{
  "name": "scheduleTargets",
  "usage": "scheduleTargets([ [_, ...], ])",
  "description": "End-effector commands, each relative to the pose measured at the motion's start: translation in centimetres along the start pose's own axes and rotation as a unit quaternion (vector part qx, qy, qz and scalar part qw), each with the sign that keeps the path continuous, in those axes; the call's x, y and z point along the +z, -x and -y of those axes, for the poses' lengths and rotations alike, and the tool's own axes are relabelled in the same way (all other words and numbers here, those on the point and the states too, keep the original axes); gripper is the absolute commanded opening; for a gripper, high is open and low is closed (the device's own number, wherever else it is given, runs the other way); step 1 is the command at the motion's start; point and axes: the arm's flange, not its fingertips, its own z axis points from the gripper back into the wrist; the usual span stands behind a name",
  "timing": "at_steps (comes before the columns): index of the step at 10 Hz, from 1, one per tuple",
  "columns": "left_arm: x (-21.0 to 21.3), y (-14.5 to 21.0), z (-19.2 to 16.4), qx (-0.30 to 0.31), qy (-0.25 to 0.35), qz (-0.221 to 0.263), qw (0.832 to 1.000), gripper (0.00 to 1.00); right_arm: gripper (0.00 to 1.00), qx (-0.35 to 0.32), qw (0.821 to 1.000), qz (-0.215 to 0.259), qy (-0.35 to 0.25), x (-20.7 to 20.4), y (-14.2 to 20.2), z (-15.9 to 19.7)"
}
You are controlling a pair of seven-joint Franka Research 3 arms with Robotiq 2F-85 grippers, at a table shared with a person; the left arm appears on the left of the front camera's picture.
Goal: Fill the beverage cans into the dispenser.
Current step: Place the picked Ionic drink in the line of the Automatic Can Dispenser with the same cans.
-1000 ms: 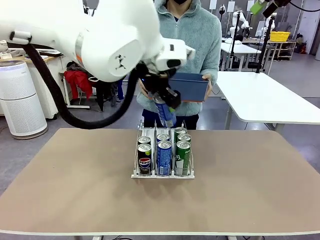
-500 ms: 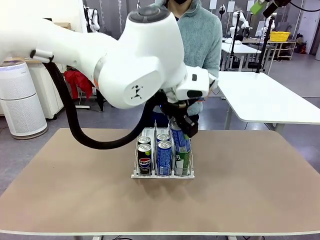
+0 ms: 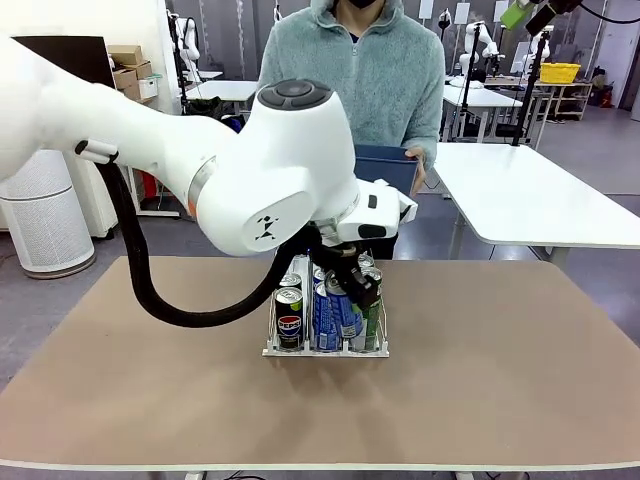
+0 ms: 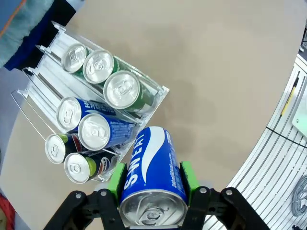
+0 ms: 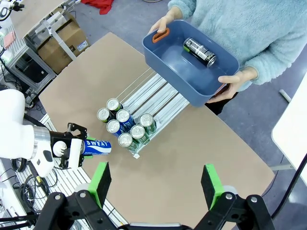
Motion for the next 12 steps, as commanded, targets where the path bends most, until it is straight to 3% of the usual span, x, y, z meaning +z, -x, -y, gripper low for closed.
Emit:
scheduleTargets([
  [1, -1.1, 0.7, -1.1, 0.009, -0.020, 0.013, 1.000, 0.58, 1.00, 0.002, 1.000, 0.001, -0.003, 0.0, 0.2, -0.2],
  [7, -1.6, 1.1, -1.6, 0.011, -0.004, -0.007, 1.000, 0.58, 1.00, 0.002, 1.000, 0.001, -0.003, 0.0, 0.2, -0.2],
  [8, -2.5, 0.9, -2.2, 0.023, -0.024, -0.024, 0.999, 0.58, 1.00, 0.002, 1.000, 0.001, -0.003, 0.0, 0.2, -0.2],
  [12, -4.2, 0.0, -3.8, 0.029, -0.024, -0.010, 0.999, 0.58, 1.00, 0.002, 1.000, 0.001, -0.003, 0.0, 0.2, -0.2],
])
